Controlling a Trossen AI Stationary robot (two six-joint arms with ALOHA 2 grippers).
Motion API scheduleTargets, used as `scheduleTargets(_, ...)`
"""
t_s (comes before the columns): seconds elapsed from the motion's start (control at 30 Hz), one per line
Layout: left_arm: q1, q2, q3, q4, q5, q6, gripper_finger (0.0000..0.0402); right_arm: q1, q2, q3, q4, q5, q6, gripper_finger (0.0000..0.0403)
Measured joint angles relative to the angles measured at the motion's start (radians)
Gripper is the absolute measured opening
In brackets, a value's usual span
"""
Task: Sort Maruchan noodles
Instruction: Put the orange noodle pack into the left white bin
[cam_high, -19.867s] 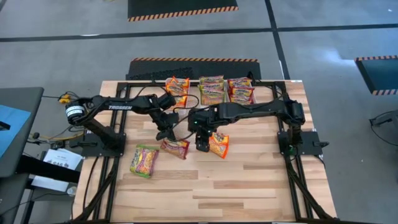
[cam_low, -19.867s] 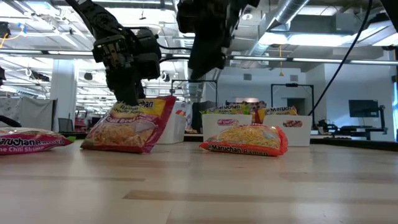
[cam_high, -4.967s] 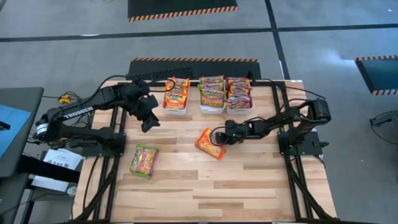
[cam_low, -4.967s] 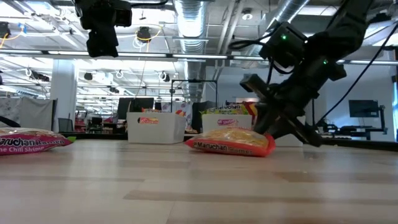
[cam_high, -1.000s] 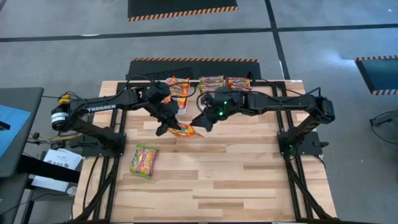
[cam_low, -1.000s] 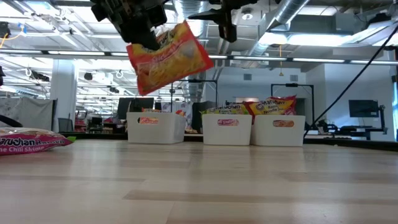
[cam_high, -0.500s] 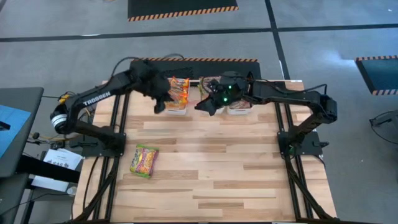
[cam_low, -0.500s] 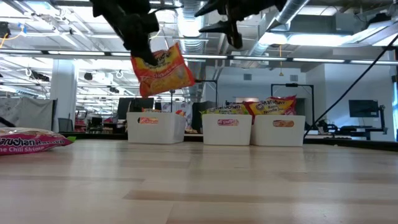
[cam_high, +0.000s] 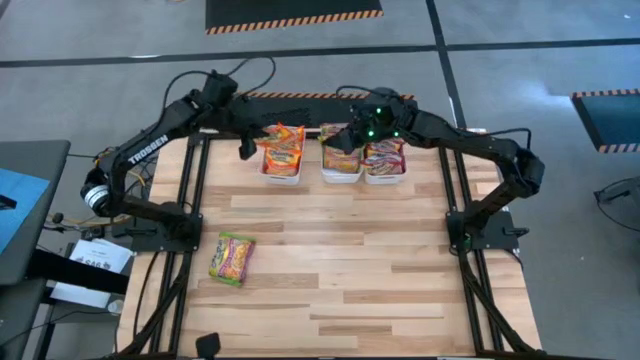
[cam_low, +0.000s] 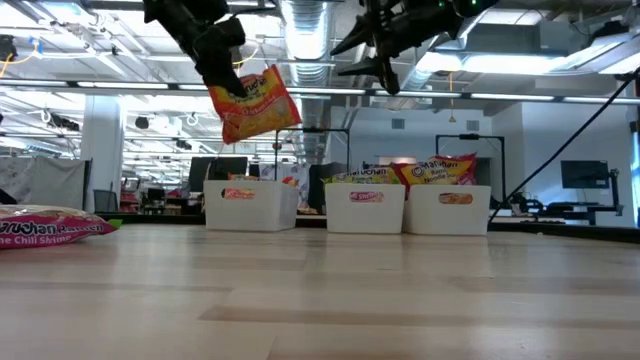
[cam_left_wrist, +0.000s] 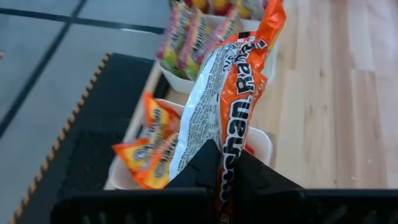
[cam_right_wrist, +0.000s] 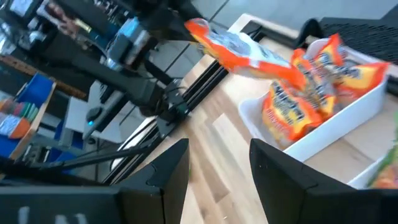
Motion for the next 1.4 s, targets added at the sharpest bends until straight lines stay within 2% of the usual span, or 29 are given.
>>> scheduleTargets(0.2, 0.047, 0.036, 0.065, -0.033, 0.003, 0.005, 0.0, -0.053, 0.0, 0.0, 0.0, -0.022, -0.005, 0.0193)
scheduleTargets(0.57, 0.052, 0.305, 0.332, -0.414, 0.043, 0.053, 0.0, -0.097, 0.0, 0.0, -0.001, -0.075, -0.046, 0.0193)
scheduleTargets(0.73, 0.039, 0.398, 0.409, -0.494, 0.049, 0.057, 0.0, -0.097, 0.0, 0.0, -0.02, -0.075, -0.061, 0.0193)
scheduleTargets(1.0, -0.011, 0.489, 0.427, -0.553, 0.042, 0.069, 0.0, -0.087, 0.0, 0.0, -0.091, -0.075, -0.084, 0.0193)
scheduleTargets(1.27, -0.058, 0.528, 0.427, -0.544, -0.055, 0.045, 0.0, -0.056, 0.0, 0.0, -0.11, -0.074, -0.084, 0.0193)
scheduleTargets(1.4, -0.065, 0.548, 0.427, -0.509, -0.002, -0.002, 0.0, -0.041, 0.0, 0.0, -0.119, -0.073, -0.084, 0.0193)
